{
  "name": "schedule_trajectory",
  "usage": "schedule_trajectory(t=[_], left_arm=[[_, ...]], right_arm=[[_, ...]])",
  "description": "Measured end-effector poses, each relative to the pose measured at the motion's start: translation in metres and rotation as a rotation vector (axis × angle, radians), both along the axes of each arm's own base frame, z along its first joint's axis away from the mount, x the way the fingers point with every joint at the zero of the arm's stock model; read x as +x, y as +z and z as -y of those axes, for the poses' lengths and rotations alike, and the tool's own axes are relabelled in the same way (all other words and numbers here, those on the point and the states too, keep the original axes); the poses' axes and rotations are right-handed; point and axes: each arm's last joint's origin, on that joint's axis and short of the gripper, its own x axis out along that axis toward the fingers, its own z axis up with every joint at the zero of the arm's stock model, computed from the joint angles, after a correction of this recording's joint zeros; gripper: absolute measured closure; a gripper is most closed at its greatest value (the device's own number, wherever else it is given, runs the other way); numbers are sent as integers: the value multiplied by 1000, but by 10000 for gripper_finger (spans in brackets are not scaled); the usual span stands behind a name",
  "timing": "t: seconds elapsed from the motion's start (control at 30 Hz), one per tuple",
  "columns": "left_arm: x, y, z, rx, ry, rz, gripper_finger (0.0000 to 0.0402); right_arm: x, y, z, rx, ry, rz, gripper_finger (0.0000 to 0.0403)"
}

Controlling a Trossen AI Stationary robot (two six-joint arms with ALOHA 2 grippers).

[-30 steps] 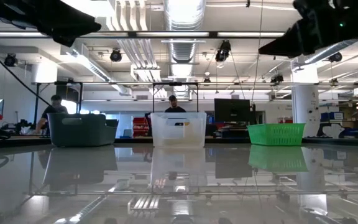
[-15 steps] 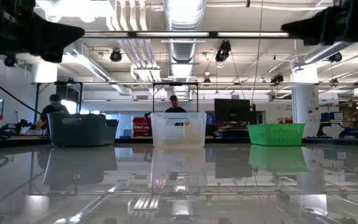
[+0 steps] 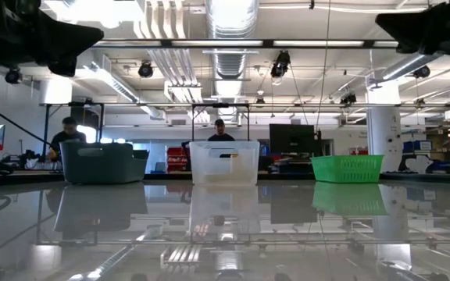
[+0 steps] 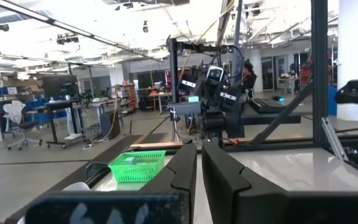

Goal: Sort & place blocks by color
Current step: Return to Home Position

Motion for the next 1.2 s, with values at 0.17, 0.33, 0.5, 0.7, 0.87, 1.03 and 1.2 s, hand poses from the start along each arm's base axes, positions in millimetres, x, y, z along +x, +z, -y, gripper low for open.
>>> schedule_trajectory(t=[0.17, 0.33, 0.5, 0.7, 0.87, 1.03, 1.2], left_arm=[[1, -2, 0, 5, 0, -15, 392], [2, -3, 1, 9, 0, -29, 391], [3, -5, 1, 14, 0, -46, 391], [5, -7, 1, 20, 0, -66, 391], [6, -8, 2, 24, 0, -82, 391], [7, -10, 2, 29, 0, -96, 391], [8, -11, 2, 33, 0, -111, 391]], right_arm=[[5, -9, 0, 42, 20, -57, 394], [8, -11, -1, 43, 20, -87, 394], [9, -14, -1, 42, 19, -111, 394], [9, -14, -1, 42, 19, -118, 394], [9, -14, -1, 42, 18, -118, 394], [9, -14, -1, 42, 19, -118, 394], [9, -14, -1, 42, 18, -118, 394]])
